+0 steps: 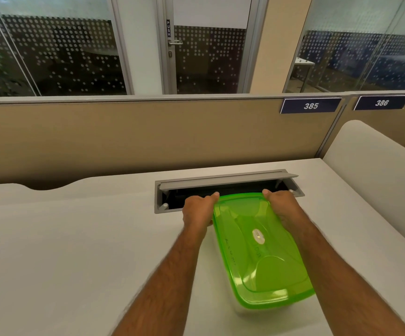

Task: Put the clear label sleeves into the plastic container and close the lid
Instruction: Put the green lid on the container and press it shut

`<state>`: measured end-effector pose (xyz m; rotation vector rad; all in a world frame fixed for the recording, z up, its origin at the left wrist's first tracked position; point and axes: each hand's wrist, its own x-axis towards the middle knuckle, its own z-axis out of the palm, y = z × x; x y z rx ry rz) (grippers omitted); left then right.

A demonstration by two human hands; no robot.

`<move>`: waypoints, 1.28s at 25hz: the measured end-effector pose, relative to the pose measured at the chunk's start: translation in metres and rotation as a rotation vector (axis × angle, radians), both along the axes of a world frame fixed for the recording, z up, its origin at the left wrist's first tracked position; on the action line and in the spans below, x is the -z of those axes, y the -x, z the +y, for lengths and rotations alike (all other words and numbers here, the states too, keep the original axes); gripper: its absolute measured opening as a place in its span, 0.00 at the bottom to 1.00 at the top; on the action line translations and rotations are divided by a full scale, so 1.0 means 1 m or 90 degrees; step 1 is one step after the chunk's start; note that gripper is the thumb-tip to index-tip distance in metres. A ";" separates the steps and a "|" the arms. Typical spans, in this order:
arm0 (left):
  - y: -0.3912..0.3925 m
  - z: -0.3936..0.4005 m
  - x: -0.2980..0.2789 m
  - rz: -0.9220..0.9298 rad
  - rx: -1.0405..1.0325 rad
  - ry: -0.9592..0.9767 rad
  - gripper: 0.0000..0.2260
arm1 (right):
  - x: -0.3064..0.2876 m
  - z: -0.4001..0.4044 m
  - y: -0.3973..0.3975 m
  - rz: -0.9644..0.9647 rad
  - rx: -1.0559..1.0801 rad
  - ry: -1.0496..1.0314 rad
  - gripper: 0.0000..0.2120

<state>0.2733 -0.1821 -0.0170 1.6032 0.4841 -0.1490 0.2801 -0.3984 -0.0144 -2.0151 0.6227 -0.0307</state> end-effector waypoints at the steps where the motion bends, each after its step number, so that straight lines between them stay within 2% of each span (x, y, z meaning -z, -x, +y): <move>1: -0.002 0.000 0.001 0.002 0.004 -0.009 0.18 | 0.001 0.000 0.000 0.000 0.001 0.003 0.18; 7: -0.007 -0.001 0.003 -0.002 0.022 -0.037 0.16 | 0.000 0.002 0.002 -0.011 -0.002 0.023 0.18; 11: -0.007 -0.001 0.006 0.007 0.005 -0.004 0.14 | -0.001 0.004 0.003 -0.022 0.006 0.028 0.17; 17: 0.003 0.000 0.007 -0.029 0.022 -0.042 0.16 | -0.004 0.005 0.006 -0.016 0.004 0.015 0.18; 21: 0.022 -0.002 0.007 -0.057 -0.005 -0.084 0.19 | -0.009 0.005 0.012 -0.046 -0.015 0.058 0.19; 25: 0.042 0.002 0.001 0.001 0.007 0.036 0.17 | -0.021 0.004 0.023 -0.014 -0.041 0.097 0.21; 28: 0.061 0.008 -0.004 0.039 0.057 0.070 0.16 | -0.031 0.002 0.039 0.076 -0.022 0.000 0.15; 32: 0.098 0.010 -0.004 0.066 0.102 0.105 0.16 | -0.036 -0.014 0.095 0.173 -0.036 -0.152 0.15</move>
